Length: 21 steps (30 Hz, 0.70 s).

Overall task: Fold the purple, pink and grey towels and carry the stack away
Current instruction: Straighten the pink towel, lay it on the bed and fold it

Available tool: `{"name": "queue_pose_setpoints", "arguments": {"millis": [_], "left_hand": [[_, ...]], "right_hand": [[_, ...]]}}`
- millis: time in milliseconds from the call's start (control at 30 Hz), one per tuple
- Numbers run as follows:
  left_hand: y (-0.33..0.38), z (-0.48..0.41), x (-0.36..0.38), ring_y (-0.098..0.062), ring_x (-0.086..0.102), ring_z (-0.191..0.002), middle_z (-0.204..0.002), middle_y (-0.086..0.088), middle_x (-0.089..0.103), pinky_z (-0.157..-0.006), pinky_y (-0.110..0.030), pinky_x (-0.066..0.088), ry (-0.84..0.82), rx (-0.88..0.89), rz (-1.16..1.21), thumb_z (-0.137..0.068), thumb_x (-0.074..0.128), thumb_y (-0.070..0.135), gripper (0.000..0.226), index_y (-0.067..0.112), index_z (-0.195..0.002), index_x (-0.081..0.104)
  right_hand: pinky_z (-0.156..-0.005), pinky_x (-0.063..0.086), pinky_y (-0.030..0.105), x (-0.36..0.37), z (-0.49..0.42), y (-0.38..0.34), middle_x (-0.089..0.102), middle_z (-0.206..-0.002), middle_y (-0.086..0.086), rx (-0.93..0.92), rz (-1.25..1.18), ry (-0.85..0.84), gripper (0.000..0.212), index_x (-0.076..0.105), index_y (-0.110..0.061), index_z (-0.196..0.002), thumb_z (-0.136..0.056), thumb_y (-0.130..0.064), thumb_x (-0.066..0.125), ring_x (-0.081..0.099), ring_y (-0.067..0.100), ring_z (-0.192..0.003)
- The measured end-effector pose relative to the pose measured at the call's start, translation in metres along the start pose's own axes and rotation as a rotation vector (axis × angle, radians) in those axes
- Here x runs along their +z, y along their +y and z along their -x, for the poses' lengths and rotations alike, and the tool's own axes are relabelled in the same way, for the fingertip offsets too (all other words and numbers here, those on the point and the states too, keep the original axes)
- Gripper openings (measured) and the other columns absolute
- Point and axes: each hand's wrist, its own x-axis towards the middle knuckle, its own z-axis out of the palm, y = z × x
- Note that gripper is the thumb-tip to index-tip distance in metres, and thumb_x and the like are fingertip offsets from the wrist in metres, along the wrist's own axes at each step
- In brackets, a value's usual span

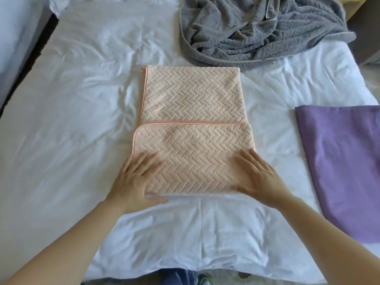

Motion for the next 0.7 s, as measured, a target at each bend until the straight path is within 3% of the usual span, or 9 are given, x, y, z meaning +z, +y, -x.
{"name": "queue_pose_setpoints", "arguments": {"millis": [100,167,233,333,467,567,700], "left_hand": [[0.006,0.018,0.005,-0.024,0.035,-0.139,-0.15,-0.002,0.04,-0.112,-0.043,0.028,0.058,0.023,0.007,-0.069,0.07,0.053,0.088,0.018,-0.144,0.041],[0.01,0.021,0.007,-0.028,0.049,-0.129,-0.14,-0.008,0.052,-0.104,-0.04,0.041,0.125,-0.045,0.07,-0.059,0.085,0.02,0.085,0.008,-0.136,0.051],[0.015,0.021,0.0,-0.03,0.059,-0.118,-0.135,-0.006,0.058,-0.092,-0.038,0.049,0.14,-0.158,0.18,-0.057,0.087,0.006,0.084,0.013,-0.134,0.054],[0.02,0.023,-0.019,-0.036,0.065,-0.097,-0.122,-0.007,0.065,-0.076,-0.036,0.052,0.144,-0.246,0.254,-0.062,0.082,0.005,0.076,0.024,-0.132,0.057],[0.027,0.046,-0.049,-0.032,0.064,-0.096,-0.11,-0.004,0.07,-0.072,-0.029,0.046,0.126,-0.339,0.355,-0.071,0.076,0.016,0.056,0.028,-0.124,0.062],[0.033,0.074,-0.073,-0.02,0.064,-0.089,-0.096,0.007,0.07,-0.071,-0.028,0.047,0.105,-0.426,0.49,-0.068,0.071,0.021,0.042,0.029,-0.109,0.066],[0.04,0.097,-0.115,-0.003,0.061,-0.069,-0.078,0.009,0.067,-0.06,-0.019,0.05,0.133,-0.485,0.928,-0.044,0.062,0.04,0.041,0.027,-0.083,0.068]], "right_hand": [[-0.118,0.017,0.035,0.005,0.024,0.004,0.021,-0.156,-0.008,-0.046,0.034,-0.009,0.106,0.027,-0.024,-0.148,-0.063,-0.074,0.064,0.014,0.014,-0.146],[-0.114,0.029,0.04,0.009,0.029,0.009,0.035,-0.151,-0.002,-0.039,0.069,0.041,0.091,0.039,-0.018,-0.143,-0.066,-0.042,0.081,0.03,0.019,-0.141],[-0.105,0.038,0.038,0.01,0.031,0.009,0.049,-0.142,-0.001,0.018,0.066,0.084,0.074,0.051,-0.016,-0.135,-0.067,-0.022,0.079,0.049,0.022,-0.129],[-0.094,0.04,0.034,0.0,0.04,0.001,0.063,-0.126,-0.003,0.15,0.059,0.08,0.055,0.056,-0.021,-0.128,-0.076,-0.024,0.07,0.061,0.029,-0.107],[-0.084,0.043,0.033,-0.035,0.064,-0.015,0.07,-0.102,-0.003,0.116,0.011,0.099,0.036,0.065,-0.021,-0.11,-0.074,-0.023,0.069,0.063,0.026,-0.093],[-0.075,0.044,0.031,-0.062,0.089,-0.027,0.068,-0.09,-0.003,0.143,-0.168,0.069,0.027,0.068,-0.018,-0.1,-0.073,-0.016,0.071,0.062,0.024,-0.085],[-0.072,0.043,0.007,-0.106,0.109,-0.036,0.066,-0.098,-0.016,0.209,-0.439,-0.074,0.026,0.067,-0.026,-0.104,-0.081,-0.014,0.066,0.06,0.002,-0.09]]}}
